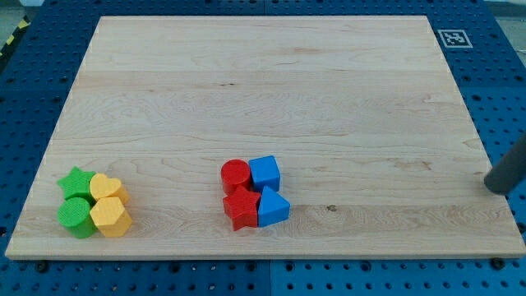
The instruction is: Move the arm below the blue triangle
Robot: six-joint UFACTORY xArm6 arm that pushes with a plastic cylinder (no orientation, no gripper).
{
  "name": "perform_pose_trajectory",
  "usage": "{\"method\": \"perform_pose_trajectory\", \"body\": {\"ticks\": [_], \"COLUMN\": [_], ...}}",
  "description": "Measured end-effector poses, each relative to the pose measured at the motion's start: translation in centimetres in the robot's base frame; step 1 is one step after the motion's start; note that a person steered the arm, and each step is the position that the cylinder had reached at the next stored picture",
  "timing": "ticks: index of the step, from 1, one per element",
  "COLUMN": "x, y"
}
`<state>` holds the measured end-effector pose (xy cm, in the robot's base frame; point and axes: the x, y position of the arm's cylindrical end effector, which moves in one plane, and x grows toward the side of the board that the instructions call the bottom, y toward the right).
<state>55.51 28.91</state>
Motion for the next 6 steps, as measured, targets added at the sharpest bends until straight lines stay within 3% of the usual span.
{"method": "perform_pose_trajectory", "body": {"ticks": [1, 3, 4, 6], "x": [3.9, 6.1, 6.4, 6.4], "y": [-2.9, -16.8, -17.8, -27.9]}}
